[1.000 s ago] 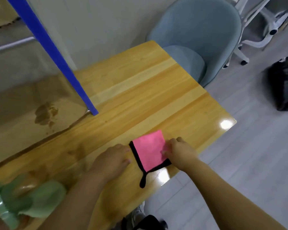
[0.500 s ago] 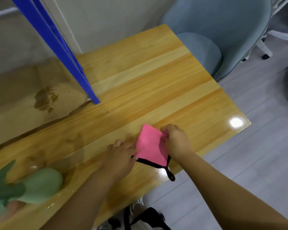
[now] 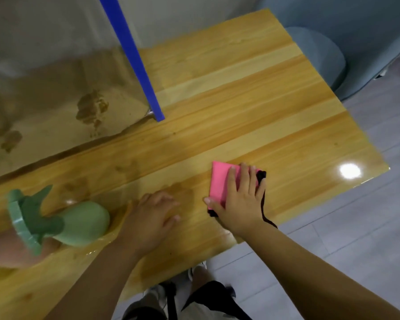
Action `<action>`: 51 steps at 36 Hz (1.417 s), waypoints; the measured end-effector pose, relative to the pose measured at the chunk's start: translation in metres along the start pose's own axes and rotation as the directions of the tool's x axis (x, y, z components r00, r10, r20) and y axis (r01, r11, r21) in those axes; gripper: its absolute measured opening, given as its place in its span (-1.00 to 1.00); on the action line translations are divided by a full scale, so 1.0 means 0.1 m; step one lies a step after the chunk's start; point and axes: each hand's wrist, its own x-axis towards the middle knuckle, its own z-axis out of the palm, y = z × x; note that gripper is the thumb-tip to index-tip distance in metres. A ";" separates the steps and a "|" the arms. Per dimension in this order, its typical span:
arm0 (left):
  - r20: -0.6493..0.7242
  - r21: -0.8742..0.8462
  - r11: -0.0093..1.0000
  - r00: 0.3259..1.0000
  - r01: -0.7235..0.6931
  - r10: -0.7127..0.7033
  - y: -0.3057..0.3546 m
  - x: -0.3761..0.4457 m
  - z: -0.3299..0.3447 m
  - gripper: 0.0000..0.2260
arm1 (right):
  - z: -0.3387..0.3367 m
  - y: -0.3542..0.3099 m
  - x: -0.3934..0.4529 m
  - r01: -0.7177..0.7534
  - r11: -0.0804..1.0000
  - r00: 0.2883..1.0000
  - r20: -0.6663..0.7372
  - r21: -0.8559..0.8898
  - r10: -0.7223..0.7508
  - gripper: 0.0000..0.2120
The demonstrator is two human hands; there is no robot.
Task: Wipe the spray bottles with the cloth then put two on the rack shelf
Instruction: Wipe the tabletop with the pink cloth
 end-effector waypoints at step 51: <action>-0.505 0.128 0.983 0.844 -0.133 0.180 -0.59 -1.03 0.99 -0.73 | 0.25 -0.13 -0.47 0.394 0.919 0.868 -0.318 -0.028 -0.382 -0.58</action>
